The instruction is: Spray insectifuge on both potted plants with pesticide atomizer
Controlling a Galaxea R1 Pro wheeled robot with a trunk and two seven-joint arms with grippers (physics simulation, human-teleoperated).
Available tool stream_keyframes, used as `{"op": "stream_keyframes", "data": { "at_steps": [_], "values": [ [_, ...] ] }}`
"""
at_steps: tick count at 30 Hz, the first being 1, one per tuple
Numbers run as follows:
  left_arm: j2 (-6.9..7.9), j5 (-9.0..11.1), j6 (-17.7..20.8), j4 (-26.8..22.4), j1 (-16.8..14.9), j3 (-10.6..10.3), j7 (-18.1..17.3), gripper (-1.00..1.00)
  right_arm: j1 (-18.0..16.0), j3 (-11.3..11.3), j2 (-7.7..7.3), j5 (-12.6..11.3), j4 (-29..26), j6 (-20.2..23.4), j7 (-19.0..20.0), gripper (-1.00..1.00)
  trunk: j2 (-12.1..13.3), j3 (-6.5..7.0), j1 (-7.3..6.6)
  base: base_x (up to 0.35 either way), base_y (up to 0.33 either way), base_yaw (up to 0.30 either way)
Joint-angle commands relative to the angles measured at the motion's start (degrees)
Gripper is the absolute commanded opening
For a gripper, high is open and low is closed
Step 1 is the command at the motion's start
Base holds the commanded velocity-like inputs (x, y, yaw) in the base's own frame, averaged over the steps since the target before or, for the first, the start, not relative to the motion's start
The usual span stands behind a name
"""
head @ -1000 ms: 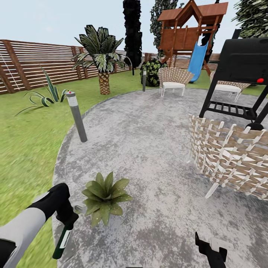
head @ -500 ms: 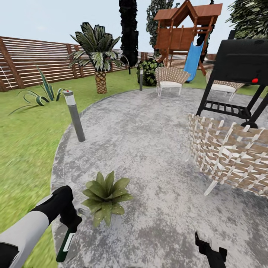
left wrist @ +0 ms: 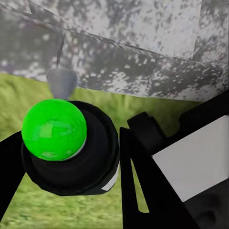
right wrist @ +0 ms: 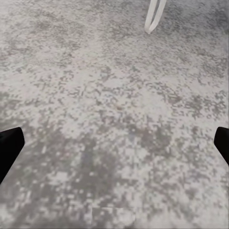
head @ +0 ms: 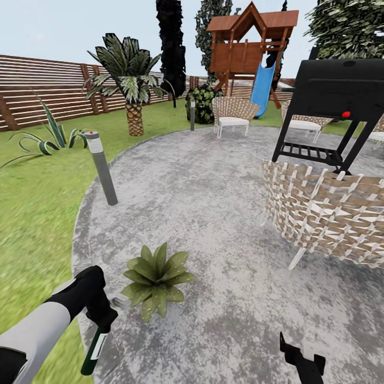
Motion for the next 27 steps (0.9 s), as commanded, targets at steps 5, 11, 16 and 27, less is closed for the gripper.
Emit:
{"op": "stream_keyframes", "data": {
  "at_steps": [5,11,16,27],
  "values": [
    [0.05,-0.45,0.42,-3.18,-0.21,-0.21,-0.87,-1.00,-0.04,0.11,0.06,-0.45,0.02,-0.21,0.05,1.00,-0.02,-0.05,-0.01,0.000,0.011,-0.002],
    [0.06,-0.53,0.60,-5.73,-0.63,-0.34,-1.06,-1.00,-0.01,0.11,0.06,-0.46,0.02,-0.21,0.03,1.00,-0.02,-0.05,-0.01,0.000,0.000,0.000],
    [0.59,-0.84,0.45,-5.70,-0.75,-0.38,-1.08,-1.00,-0.03,0.11,-0.02,-0.46,0.02,-0.21,0.05,1.00,-0.02,-0.05,-0.01,0.000,0.000,-0.146],
    [0.18,-0.95,0.45,-5.30,-0.48,-0.78,-1.15,-1.00,-0.03,0.11,-0.03,-0.46,0.02,-0.21,0.05,1.00,-0.02,-0.05,-0.01,-0.007,0.190,-0.258]
  ]
}}
